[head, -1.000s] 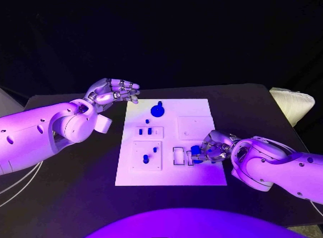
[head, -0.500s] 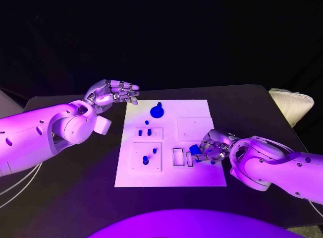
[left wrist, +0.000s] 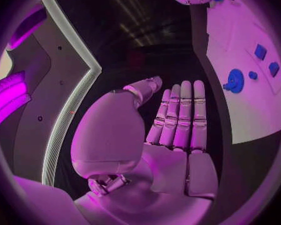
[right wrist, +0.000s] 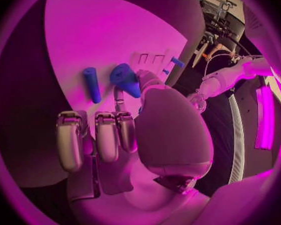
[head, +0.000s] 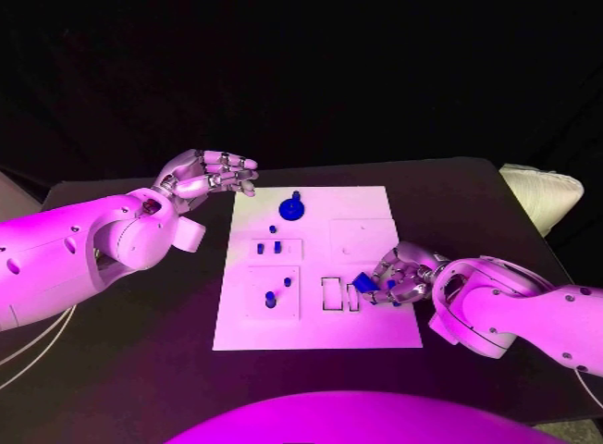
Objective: Assemble the parts on the task board
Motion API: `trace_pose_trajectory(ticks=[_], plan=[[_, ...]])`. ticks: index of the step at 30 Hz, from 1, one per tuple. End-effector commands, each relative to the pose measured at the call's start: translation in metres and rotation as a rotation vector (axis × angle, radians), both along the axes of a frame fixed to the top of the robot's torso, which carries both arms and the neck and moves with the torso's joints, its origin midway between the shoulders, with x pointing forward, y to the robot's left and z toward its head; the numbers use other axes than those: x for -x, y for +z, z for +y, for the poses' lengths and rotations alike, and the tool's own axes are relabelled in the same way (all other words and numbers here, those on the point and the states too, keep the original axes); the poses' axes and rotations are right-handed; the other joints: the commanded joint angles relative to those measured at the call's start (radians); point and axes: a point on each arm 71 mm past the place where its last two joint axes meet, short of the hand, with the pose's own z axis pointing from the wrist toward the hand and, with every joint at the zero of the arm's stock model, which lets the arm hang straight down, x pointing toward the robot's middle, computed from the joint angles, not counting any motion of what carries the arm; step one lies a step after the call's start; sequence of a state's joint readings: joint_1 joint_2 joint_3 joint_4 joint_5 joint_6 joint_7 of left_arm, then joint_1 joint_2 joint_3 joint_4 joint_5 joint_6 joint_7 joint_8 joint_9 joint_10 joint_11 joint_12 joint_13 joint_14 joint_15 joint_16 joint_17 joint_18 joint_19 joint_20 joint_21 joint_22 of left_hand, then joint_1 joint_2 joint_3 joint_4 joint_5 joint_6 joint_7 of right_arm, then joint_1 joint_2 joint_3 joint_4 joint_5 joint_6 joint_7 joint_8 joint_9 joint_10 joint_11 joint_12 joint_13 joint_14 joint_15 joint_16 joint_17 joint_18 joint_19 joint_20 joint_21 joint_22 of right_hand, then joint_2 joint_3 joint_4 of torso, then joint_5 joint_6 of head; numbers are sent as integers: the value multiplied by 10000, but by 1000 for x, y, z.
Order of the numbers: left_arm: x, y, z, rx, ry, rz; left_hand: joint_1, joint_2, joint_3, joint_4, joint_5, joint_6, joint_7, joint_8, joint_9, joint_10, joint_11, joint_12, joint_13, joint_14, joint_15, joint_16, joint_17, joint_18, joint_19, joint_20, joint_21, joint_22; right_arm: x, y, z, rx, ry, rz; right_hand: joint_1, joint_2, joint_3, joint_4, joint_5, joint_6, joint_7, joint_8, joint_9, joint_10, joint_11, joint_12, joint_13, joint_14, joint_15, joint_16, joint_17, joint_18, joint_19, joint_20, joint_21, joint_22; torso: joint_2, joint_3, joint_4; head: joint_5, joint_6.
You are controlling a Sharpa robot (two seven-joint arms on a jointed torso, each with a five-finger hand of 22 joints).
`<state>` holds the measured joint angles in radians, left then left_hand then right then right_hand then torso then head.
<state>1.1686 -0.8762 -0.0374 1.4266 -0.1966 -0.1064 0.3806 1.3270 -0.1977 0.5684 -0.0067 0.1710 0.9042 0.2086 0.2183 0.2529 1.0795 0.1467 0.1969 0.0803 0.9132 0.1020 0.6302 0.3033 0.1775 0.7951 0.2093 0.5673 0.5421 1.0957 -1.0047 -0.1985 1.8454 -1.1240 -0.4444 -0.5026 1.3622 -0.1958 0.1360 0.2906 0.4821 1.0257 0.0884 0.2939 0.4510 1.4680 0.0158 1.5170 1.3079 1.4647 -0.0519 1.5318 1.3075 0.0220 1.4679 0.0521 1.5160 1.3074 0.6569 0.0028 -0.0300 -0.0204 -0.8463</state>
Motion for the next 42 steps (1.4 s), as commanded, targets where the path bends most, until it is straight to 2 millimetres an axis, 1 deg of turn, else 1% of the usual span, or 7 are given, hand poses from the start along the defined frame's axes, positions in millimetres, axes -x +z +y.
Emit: trace_pose_trajectory(ticks=[1, 11, 23, 28, 34, 36, 42], plan=[[1, 1, -2, 133, -117, -6, 11, 25, -68, 12, -9, -1, 32, 25, -13, 18, 46, -45, -14, 42, 16, -47, 17, 10, 39, -5, -62, -16, 3, 1, 1, -795, -572, 597, -75, 85, 116, -16, 40, 92, -16, 13, 35, 580, -71, -10, 2042, 857, -71, 64, 1651, -120, 913, -77, 49, 2501, 3, 3, 7, 4, 1], [0, 1, -2, 128, -105, -8, 10, 30, -77, 29, -2, 2, 25, 32, -24, 24, 40, -50, -15, 44, 13, -67, 38, 14, 56, -1, -109, -42, 0, 21, 5, -1340, -734, 324, -83, 80, 168, -21, 44, 114, -25, 22, 33, 582, -76, -10, 2045, 856, -72, 63, 1647, -128, 921, -77, 87, 2511, 5, -3, -1, 33, 3], [0, 1, -3, 135, -124, -5, 10, 30, -77, 29, -2, 2, 25, 32, -24, 24, 40, -50, -15, 44, 13, -67, 38, 14, 56, -1, -109, -42, -4, 15, 26, -1423, -265, 889, -335, 44, 355, 1, -101, 169, -32, 40, 12, 601, -81, 2, 2068, 860, -78, 67, 1665, -132, 927, -80, 110, 2517, 14, -3, 15, 31, -63], [1, 1, -3, 134, -124, -3, 10, 30, -77, 29, -2, 2, 25, 32, -24, 24, 40, -50, -15, 44, 13, -67, 38, 14, 56, -1, -109, -42, -2, 8, 35, -1310, -65, 1230, -707, 32, 449, 3, -307, 238, -53, 80, 6, 651, -94, 52, 2131, 859, -86, 63, 1659, -136, 930, -84, 126, 2522, 12, -4, 12, 50, -94], [1, 1, -2, 128, -113, -1, 10, 30, -77, 29, -2, 2, 25, 32, -24, 24, 40, -50, -15, 44, 13, -67, 38, 14, 56, -1, -109, -42, -1, 4, 41, -1178, 25, 1342, -1210, 30, 505, -3, -791, 332, -102, 165, 13, 673, -136, 60, 2155, 858, -120, 59, 1657, -137, 933, -109, 135, 2524, 7, 1, -1, 72, -118], [1, 1, -2, 129, -116, 0, 10, 30, -77, 29, -2, 2, 25, 32, -24, 24, 40, -50, -15, 44, 13, -67, 38, 14, 56, -1, -109, -42, -2, 3, 42, -1094, 32, 1290, -1381, 47, 492, -1, -1097, 393, -129, 226, 29, 691, -154, 74, 2176, 863, -134, 65, 1678, -145, 943, -121, 177, 2535, 6, 1, 7, 75, -128], [1, 1, -2, 126, -110, 0, 10, 30, -77, 29, -2, 2, 25, 32, -24, 24, 40, -50, -15, 44, 13, -67, 38, 14, 56, -1, -109, -42, -5, 2, 43, -849, 20, 1046, -1496, 86, 491, 10, -1169, 467, -161, 292, 48, 731, -181, 123, 2229, 867, -156, 70, 1697, -150, 948, -136, 201, 2541, 9, 6, 2, 70, -123]])
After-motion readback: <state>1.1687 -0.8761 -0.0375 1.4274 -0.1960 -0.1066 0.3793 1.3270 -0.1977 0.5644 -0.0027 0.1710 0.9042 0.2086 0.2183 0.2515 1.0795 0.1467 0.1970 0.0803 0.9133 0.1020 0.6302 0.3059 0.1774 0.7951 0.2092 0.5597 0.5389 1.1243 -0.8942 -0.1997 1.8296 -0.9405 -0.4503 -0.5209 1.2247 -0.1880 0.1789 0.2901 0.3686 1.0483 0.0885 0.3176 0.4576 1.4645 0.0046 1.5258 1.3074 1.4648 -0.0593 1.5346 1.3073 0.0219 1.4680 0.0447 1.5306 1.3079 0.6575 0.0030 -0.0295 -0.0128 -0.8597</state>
